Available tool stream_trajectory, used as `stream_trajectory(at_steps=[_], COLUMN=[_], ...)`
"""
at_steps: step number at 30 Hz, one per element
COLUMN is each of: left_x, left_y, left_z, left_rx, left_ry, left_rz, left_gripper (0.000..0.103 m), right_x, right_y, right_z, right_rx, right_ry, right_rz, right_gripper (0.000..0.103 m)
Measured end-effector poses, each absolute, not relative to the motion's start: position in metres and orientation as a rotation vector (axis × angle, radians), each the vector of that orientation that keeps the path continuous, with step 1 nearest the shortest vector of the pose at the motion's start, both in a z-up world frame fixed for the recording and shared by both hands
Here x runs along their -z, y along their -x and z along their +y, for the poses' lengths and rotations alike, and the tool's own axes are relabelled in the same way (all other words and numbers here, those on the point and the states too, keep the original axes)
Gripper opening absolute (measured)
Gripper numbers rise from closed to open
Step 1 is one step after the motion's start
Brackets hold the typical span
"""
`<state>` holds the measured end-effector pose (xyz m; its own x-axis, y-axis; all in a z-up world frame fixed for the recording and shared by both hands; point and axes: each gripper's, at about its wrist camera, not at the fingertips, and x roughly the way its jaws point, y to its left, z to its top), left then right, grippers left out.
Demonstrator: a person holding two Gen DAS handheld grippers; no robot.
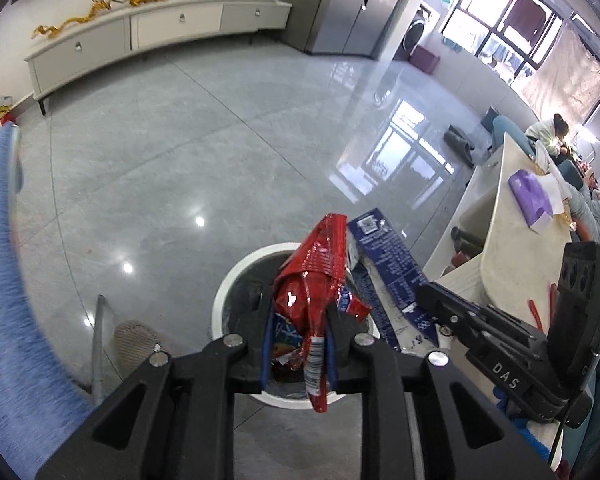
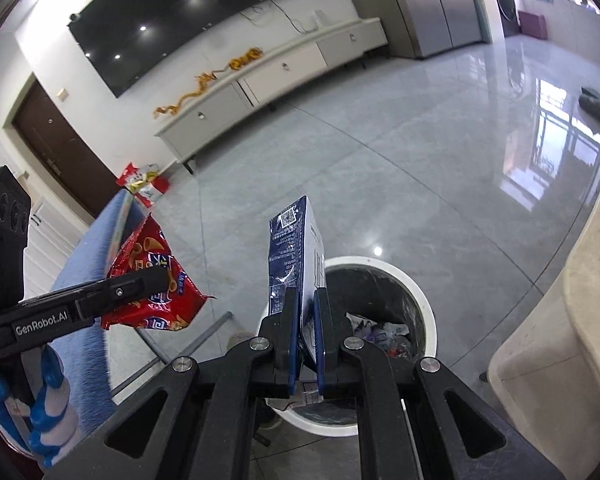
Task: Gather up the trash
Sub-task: 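Carry the red bag and white carton to the trash bin and open both tools, then move both tools back to the last wrappers on the rug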
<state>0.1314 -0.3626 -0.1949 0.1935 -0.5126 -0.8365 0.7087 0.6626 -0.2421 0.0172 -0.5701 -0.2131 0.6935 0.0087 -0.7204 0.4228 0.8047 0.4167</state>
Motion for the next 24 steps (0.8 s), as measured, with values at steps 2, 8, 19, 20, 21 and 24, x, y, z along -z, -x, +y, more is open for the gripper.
stream_trajectory(at_steps=[2,8,19,20,21,24], left_x=[0.206,0.229,0.188,0.182,0.174,0.154], left_y=[-0.136,-0.142,-0.12,-0.118,-0.113,-0.104], left_z=[-0.372,-0.38,-0.354,-0.35,-0.344,-0.328], left_rx=[0.866,0.87,0.826,0.818,0.801,0.762], left_ry=[-0.217,-0.2,-0.215,-0.218,-0.223,-0.226], left_rz=[1.09,1.151,1.011,0.992,0.959,0.883], left_gripper=[0.029,0.039,0.04,0.04,0.04,0.04], right_x=[0.223,0.246,0.224,0.219,0.213,0.196], right_y=[-0.021,-0.022,0.003,0.005,0.008,0.014], right_z=[-0.572,-0.574,-0.564,-0.562,-0.56,-0.552], right_rx=[0.264,0.309,0.362,0.367,0.373,0.379], right_ry=[-0.607,-0.617,-0.567,-0.559,-0.551,-0.528], right_rz=[0.797,0.833,0.802,0.795,0.787,0.76], right_gripper=[0.011,0.031,0.046,0.047,0.049,0.052])
